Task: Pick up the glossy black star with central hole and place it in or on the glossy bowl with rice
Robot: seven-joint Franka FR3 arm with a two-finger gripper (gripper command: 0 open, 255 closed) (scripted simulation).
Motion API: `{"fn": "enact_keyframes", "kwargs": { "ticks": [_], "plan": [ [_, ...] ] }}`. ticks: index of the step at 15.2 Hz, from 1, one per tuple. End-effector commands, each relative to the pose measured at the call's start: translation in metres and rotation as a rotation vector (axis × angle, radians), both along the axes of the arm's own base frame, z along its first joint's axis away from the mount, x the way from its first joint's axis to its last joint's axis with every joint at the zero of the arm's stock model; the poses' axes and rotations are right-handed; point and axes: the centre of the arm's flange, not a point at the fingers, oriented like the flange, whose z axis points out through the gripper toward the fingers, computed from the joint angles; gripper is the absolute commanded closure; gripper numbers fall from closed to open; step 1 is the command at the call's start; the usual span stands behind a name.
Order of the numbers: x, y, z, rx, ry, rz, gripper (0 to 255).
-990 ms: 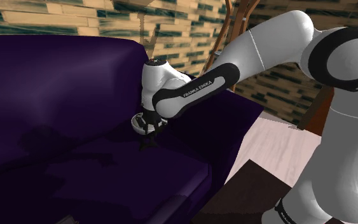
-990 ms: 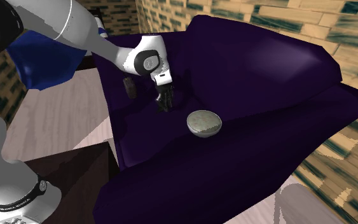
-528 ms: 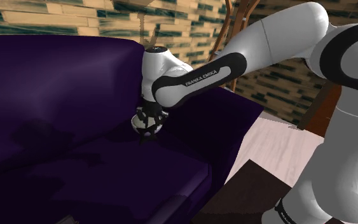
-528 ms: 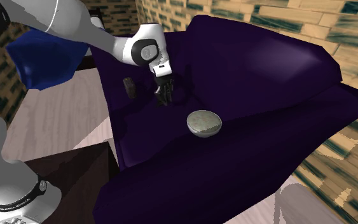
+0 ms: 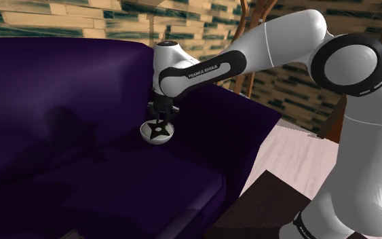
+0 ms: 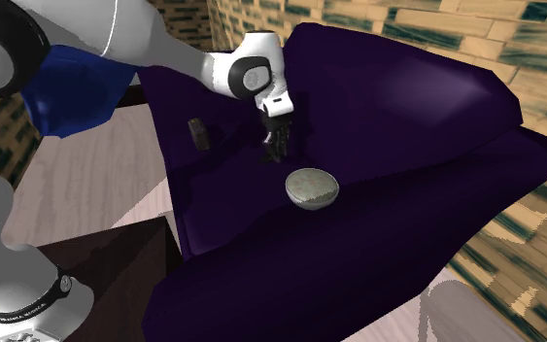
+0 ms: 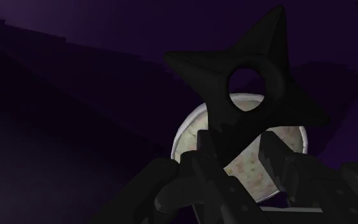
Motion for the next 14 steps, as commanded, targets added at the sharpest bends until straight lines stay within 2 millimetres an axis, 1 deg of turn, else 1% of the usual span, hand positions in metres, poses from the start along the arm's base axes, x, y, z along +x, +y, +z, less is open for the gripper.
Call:
{"fn": "enact_keyframes", "kwargs": {
  "ticks": [1, 10, 14],
  "plan": [
    [0.022, -0.011, 0.001, 0.0, 0.0, 0.001, 255],
    [0.12, -0.076, 0.009, 0.0, 0.0, 0.001, 255],
    [0.12, -0.076, -0.012, 0.0, 0.0, 0.001, 255]
  ]
}}
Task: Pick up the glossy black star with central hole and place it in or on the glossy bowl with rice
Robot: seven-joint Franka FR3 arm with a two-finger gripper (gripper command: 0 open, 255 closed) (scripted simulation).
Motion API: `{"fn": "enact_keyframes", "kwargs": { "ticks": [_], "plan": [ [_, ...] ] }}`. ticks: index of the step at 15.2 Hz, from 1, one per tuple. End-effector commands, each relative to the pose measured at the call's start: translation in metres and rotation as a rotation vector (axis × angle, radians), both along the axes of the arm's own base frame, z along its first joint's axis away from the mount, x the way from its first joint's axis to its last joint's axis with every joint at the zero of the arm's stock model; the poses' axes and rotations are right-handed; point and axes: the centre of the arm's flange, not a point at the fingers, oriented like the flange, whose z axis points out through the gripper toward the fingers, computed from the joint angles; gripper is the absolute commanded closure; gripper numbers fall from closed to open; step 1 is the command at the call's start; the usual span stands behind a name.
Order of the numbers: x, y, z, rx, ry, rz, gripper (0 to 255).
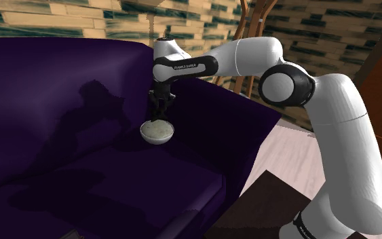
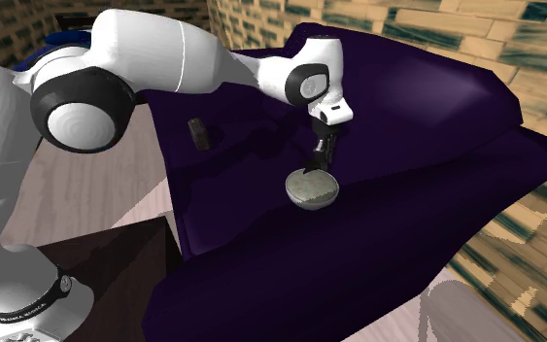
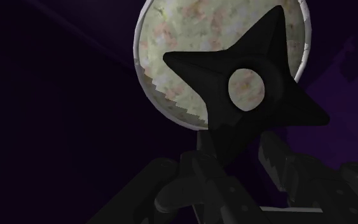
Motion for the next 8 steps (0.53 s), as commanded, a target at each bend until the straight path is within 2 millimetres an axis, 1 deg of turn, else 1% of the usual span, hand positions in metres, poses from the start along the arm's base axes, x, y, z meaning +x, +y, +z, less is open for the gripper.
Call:
{"fn": "enact_keyframes", "kwargs": {
  "ticks": [1, 8],
  "plan": [
    [0.001, 0.0, -0.011, 0.0, 0.0, 0.0, 255],
    [0.001, 0.0, -0.048, 0.0, 0.0, 0.0, 255]
  ]
}}
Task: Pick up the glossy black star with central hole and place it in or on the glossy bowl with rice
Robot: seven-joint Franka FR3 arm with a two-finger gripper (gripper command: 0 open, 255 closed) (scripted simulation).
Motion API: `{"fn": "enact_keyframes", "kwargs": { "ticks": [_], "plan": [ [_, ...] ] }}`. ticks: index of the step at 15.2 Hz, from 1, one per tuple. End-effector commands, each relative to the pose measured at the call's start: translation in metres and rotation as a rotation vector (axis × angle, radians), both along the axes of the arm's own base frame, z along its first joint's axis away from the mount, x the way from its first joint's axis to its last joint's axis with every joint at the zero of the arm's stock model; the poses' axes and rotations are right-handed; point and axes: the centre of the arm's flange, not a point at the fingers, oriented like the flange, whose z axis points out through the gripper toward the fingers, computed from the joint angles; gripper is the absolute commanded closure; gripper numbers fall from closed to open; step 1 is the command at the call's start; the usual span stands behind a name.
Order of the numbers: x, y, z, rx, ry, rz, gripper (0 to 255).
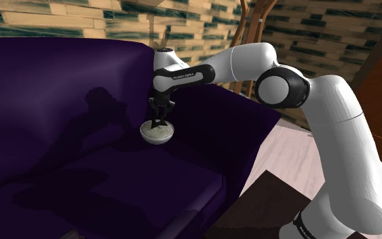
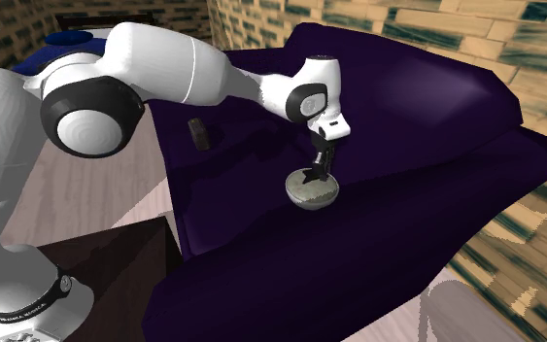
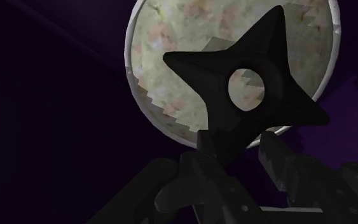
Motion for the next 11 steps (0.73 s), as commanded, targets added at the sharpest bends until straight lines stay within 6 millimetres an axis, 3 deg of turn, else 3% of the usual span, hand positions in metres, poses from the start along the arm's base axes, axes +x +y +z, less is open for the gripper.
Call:
{"fn": "enact_keyframes", "kwargs": {
  "ticks": [1, 4, 11],
  "plan": [
    [-0.001, 0.001, -0.012, 0.0, 0.0, 0.0, 255],
    [-0.001, 0.001, -0.029, 0.0, 0.0, 0.0, 255],
    [-0.001, 0.001, -0.029, 0.0, 0.0, 0.0, 255]
  ]
}}
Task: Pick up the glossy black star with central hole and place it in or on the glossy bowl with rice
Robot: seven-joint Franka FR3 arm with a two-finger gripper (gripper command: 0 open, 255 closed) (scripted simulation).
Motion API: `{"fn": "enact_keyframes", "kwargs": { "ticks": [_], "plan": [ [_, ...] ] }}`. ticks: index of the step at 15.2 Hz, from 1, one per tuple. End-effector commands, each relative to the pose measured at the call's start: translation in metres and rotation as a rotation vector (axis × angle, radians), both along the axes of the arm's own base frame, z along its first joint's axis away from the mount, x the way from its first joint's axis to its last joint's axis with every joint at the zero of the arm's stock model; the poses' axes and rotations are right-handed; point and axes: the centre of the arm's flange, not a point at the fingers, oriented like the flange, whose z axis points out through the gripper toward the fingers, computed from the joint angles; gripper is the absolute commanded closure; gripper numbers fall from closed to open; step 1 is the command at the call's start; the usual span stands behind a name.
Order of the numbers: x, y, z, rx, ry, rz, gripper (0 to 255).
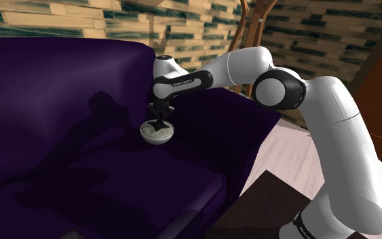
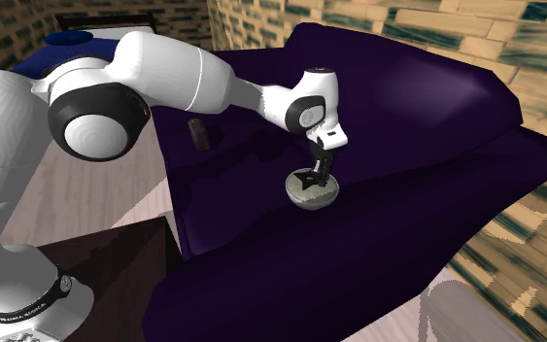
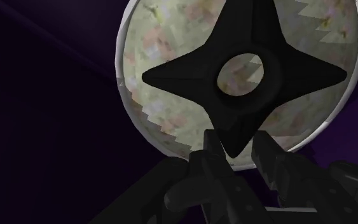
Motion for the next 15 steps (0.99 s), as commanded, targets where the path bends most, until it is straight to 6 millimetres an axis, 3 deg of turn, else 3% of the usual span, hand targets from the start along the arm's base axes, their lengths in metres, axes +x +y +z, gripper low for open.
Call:
{"fn": "enact_keyframes", "kwargs": {
  "ticks": [1, 6, 10, 15],
  "plan": [
    [0.0, 0.0, 0.0, 0.0, 0.0, 0.0, 0],
    [0.0, 0.0, 0.0, 0.0, 0.0, 0.0, 0],
    [-0.007, 0.004, 0.049, 0.0, 0.0, 0.0, 0],
    [-0.007, 0.004, 0.049, 0.0, 0.0, 0.0, 0]
  ]
}}
